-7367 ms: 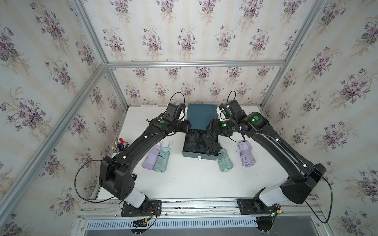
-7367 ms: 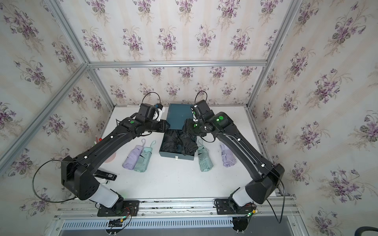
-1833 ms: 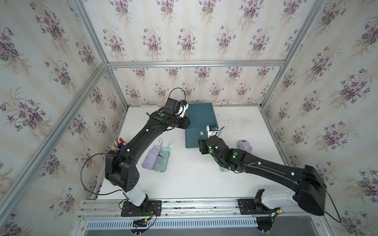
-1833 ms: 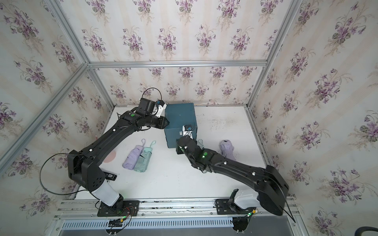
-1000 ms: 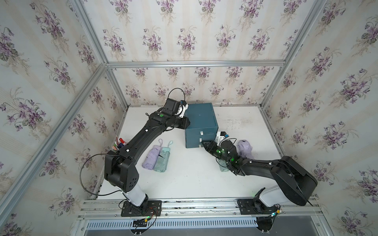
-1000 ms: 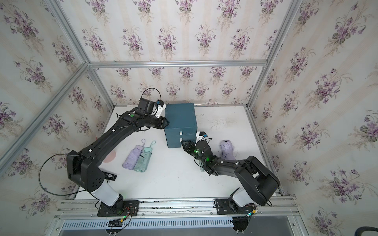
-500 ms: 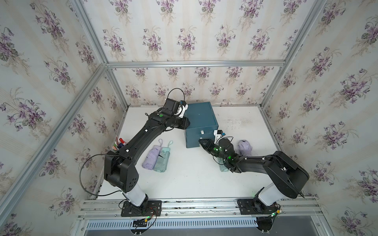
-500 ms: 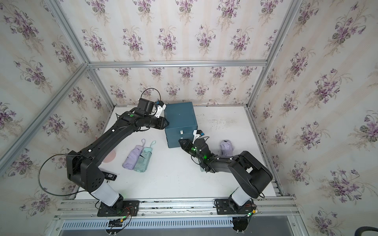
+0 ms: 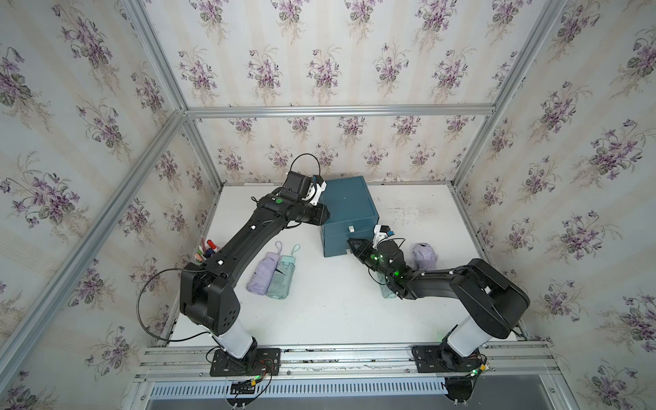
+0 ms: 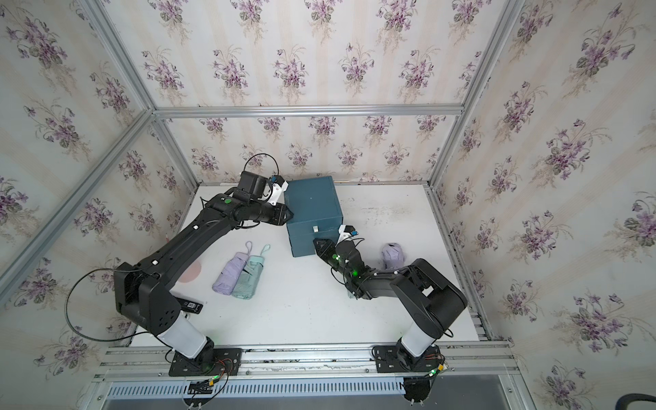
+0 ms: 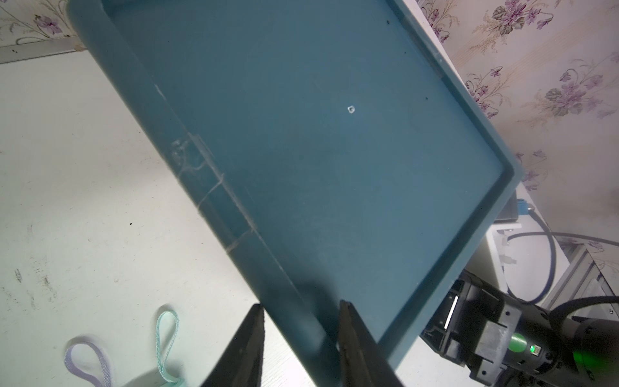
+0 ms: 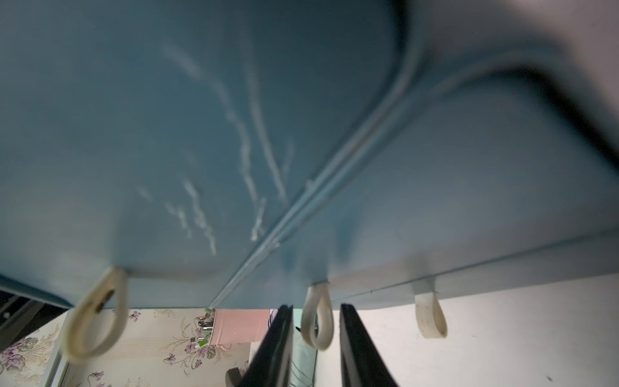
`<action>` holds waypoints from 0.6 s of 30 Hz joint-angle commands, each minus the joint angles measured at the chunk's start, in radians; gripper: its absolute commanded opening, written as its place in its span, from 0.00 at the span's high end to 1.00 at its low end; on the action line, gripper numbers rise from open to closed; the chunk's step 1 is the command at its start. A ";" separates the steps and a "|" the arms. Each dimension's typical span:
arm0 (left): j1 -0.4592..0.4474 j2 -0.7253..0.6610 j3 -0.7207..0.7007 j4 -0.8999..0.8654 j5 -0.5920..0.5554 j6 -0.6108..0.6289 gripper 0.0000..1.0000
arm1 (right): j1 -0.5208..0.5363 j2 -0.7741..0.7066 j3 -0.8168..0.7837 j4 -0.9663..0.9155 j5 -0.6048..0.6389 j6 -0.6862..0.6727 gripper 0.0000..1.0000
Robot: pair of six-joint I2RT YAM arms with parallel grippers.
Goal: Place the umbrella in the drawer by color
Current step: Open the drawer in the storage box.
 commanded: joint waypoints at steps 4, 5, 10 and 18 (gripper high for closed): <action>0.002 0.001 -0.014 -0.128 -0.022 0.020 0.63 | 0.000 -0.011 -0.001 0.011 -0.007 -0.021 0.97; 0.001 0.002 -0.015 -0.129 -0.023 0.019 0.63 | 0.001 -0.016 -0.001 -0.004 -0.010 -0.023 1.00; 0.004 -0.003 -0.012 -0.131 -0.040 0.013 0.62 | 0.050 -0.054 0.045 -0.125 -0.019 -0.093 1.00; 0.008 0.009 -0.011 -0.143 -0.061 -0.011 0.60 | 0.121 -0.134 0.043 -0.225 0.013 -0.135 1.00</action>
